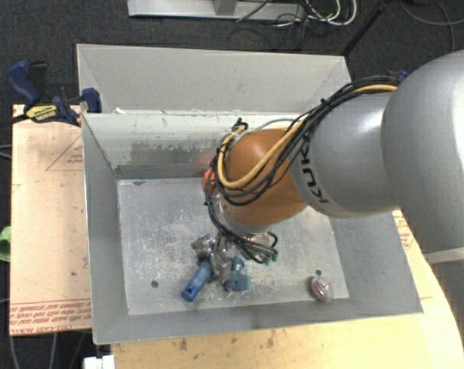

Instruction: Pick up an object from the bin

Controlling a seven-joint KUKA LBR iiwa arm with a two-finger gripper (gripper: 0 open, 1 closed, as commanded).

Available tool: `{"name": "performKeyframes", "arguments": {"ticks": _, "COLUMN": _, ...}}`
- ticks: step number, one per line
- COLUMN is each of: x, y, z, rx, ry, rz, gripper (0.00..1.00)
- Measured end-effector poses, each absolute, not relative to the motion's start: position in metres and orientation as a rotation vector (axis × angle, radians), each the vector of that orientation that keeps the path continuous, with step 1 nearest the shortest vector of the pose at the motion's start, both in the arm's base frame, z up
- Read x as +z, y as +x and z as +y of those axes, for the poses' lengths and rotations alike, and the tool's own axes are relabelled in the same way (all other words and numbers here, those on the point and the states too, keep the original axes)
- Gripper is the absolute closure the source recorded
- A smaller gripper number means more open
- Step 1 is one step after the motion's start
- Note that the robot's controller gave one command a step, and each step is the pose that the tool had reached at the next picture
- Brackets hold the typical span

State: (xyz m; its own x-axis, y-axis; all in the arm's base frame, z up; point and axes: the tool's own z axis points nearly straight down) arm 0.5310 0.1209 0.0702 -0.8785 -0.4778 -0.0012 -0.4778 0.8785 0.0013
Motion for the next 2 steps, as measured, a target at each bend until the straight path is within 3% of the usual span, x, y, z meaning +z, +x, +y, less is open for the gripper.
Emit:
{"name": "performKeyframes", "arguments": {"ticks": 1, "x": 0.186, "y": 0.550, "z": 0.133, "rx": 0.001, "ry": -0.829, "rz": 3.019, "gripper": 1.00}}
{"name": "performKeyframes", "arguments": {"ticks": 2, "x": 0.225, "y": 0.553, "z": 0.127, "rx": 0.001, "ry": -0.788, "rz": 3.035, "gripper": 1.00}}
